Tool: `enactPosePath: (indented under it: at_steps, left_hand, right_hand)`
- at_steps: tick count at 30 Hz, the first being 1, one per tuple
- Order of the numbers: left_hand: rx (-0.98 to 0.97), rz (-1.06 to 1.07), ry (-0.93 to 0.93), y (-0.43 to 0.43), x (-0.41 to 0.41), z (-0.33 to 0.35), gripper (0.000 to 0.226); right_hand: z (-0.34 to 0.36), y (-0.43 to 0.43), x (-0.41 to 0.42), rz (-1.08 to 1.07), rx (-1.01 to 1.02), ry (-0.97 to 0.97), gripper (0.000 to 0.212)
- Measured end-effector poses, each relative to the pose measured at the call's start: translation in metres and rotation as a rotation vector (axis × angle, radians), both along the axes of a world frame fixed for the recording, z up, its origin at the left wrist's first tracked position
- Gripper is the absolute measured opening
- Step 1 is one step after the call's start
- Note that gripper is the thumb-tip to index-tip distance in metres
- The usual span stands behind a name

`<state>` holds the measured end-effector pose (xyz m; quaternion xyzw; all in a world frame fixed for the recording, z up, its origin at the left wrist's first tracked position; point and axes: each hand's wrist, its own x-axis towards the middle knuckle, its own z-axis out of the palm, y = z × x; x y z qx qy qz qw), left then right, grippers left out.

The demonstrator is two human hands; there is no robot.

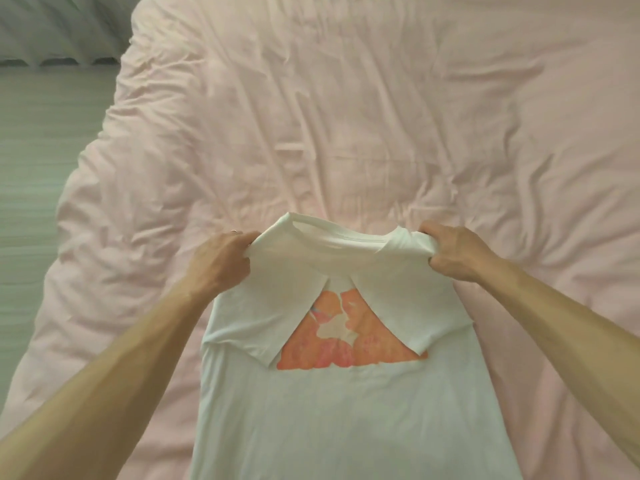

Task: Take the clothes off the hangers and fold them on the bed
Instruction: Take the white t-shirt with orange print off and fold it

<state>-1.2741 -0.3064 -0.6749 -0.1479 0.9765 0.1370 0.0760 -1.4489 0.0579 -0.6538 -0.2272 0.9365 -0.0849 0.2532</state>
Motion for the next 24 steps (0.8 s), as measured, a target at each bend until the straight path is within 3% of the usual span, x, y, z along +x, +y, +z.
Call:
enactPosePath:
  at_steps: [7,11,19,24]
  left_hand:
    - [-0.119,-0.208,0.210,0.035,0.113,0.013,0.067]
    - [-0.213,-0.353,0.259,0.064,0.193,0.007,0.054]
    - [-0.314,-0.416,0.181,0.144,0.353,-0.018,0.055]
    - [-0.422,-0.487,0.166,0.187,0.410,-0.017,0.055]
  right_hand:
    - [0.006,0.060,0.101,0.074,-0.082,0.172,0.033]
    - [-0.009,0.107,0.170,0.170,-0.034,0.288,0.030]
    - [-0.027,0.187,0.317,0.381,-0.073,0.462,0.038]
    - [-0.046,0.229,0.373,0.391,-0.063,0.501,0.042]
